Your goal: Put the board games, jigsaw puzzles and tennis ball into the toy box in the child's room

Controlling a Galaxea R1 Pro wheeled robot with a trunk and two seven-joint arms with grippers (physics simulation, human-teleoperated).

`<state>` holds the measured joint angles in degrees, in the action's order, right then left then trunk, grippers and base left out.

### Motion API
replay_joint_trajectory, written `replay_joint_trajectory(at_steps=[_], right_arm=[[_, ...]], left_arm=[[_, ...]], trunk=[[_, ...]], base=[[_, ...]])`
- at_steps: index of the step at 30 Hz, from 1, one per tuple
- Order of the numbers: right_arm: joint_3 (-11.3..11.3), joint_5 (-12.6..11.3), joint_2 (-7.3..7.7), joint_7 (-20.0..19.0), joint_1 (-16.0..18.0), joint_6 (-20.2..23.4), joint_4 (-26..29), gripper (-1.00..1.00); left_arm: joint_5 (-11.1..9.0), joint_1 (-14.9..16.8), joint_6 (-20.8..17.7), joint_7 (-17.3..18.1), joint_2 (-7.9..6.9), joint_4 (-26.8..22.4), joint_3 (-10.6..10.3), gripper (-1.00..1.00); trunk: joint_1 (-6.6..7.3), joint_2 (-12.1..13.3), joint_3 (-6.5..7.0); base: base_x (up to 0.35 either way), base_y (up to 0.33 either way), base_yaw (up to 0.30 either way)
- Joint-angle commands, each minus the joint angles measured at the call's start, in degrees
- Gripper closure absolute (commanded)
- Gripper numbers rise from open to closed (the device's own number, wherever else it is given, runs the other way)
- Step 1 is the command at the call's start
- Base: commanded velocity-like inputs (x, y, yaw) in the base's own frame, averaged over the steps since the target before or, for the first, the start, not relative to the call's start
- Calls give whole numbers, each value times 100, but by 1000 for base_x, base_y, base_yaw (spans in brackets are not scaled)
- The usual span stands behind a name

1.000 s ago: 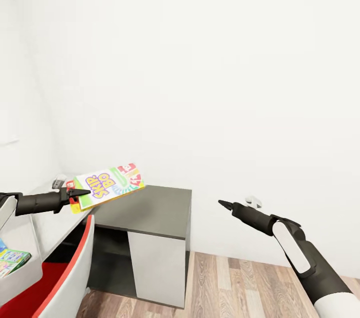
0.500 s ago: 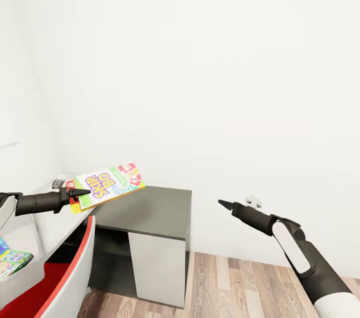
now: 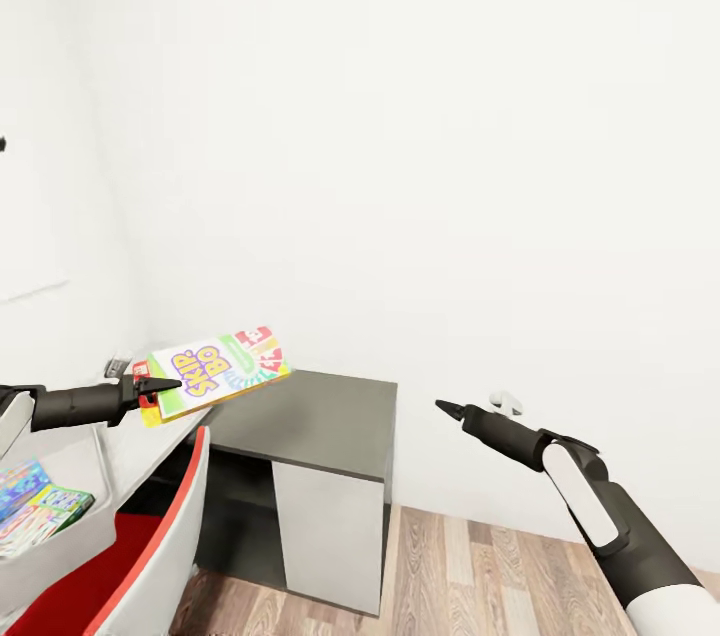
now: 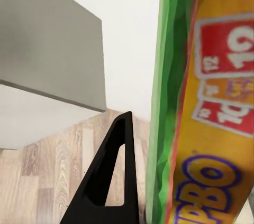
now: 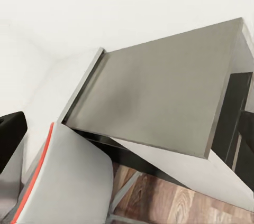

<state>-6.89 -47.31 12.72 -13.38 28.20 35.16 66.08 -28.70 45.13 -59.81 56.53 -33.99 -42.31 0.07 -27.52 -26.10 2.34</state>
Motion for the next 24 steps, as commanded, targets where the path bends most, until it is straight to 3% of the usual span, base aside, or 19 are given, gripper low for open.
replay_joint_trajectory(at_steps=[1,8,24], right_arm=[[-1,0,-11,-7,1,16,2,-100],[-1,4,-169,-7,1,21,2,-100],[3,2,-182,-7,1,23,0,-100]], left_arm=[[5,3,-19,25,-1,3,2,100],[5,4,-19,27,-1,3,2,100],[12,4,-19,25,4,4,2,100]], trunk=[[20,38,16],[174,319,142],[174,319,142]], base=[[0,0,280],[0,0,286],[0,0,288]])
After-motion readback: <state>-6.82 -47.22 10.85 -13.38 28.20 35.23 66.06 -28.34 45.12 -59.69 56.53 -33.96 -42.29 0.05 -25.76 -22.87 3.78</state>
